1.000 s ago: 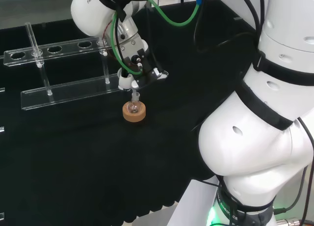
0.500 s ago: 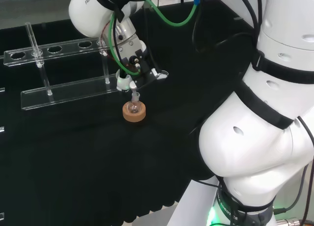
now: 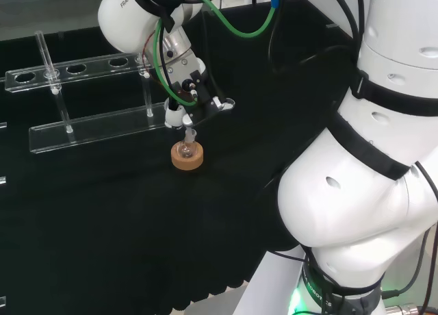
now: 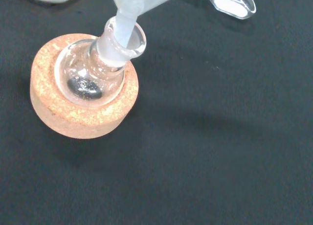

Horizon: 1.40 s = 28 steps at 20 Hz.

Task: Place the funnel on the round-bottom flask.

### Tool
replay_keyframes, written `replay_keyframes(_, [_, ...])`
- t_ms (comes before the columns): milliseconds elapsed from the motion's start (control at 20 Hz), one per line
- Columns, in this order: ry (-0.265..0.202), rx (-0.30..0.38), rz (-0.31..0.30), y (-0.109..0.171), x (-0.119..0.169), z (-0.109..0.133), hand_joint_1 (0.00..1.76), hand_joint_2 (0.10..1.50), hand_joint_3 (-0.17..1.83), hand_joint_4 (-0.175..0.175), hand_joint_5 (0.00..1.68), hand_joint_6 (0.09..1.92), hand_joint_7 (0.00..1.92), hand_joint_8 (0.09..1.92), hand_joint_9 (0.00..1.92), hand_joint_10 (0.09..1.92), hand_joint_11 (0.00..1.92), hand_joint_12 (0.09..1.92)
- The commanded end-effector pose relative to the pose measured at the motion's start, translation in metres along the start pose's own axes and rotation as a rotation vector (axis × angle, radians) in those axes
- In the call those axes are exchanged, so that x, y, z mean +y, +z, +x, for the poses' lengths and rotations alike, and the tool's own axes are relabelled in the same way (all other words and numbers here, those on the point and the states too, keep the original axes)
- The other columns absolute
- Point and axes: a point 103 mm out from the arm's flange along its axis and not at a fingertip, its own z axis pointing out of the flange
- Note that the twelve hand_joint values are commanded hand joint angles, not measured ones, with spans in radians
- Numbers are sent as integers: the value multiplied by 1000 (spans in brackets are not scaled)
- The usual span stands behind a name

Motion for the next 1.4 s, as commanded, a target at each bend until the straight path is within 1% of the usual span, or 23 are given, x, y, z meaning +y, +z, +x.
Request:
replay_keyframes(50, [-4, 2, 1, -1, 1, 1, 847, 821, 659, -11, 626, 778, 508, 716, 850, 480, 667, 1268])
replay_keyframes(100, [-11, -3, -1, -1, 1, 2, 847, 820, 659, -12, 624, 777, 503, 714, 847, 480, 665, 1267])
replay_keyframes(350, [-2, 9, 8, 0, 1, 1, 847, 819, 660, -12, 617, 773, 490, 711, 832, 480, 661, 1268])
replay_keyframes(550, [-10, 4, 3, 0, 1, 2, 847, 817, 661, -13, 609, 770, 484, 711, 822, 482, 658, 1269])
replay_keyframes(850, [-7, -14, 11, 1, 3, 3, 846, 814, 662, -14, 601, 767, 478, 711, 811, 484, 655, 1271])
replay_keyframes(1200, [-11, -1, 11, 0, 5, 7, 846, 812, 664, -15, 598, 764, 474, 711, 803, 490, 652, 1273])
replay_keyframes(1400, [-11, -7, 15, 0, 6, 9, 846, 811, 665, -15, 591, 761, 468, 709, 799, 493, 650, 1273])
